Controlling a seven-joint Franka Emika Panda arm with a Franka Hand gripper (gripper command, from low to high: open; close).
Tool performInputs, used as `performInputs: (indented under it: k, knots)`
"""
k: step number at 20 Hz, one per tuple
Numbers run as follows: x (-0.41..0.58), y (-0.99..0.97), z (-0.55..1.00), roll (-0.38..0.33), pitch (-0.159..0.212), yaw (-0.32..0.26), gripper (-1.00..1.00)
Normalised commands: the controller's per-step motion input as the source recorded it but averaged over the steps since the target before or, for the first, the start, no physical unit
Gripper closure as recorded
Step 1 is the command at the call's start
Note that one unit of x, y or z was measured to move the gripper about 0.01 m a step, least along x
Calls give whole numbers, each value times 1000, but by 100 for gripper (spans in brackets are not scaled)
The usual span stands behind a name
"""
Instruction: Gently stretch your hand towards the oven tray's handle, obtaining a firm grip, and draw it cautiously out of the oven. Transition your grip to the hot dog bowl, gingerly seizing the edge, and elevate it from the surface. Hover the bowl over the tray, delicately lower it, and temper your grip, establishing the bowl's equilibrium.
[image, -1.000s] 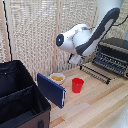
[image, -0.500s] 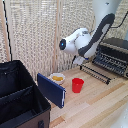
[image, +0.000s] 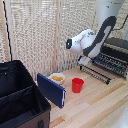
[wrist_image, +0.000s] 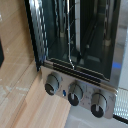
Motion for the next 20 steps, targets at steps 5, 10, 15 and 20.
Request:
performInputs:
  k: [5, 10, 15, 20]
  knots:
    - [29, -656, 0, -106, 4, 59, -100]
    - [2, -523, 0, -159, 0, 93, -100]
    - [1, -511, -26, -68, 4, 208, -100]
    - [15, -456, -141, -71, 1, 204, -100]
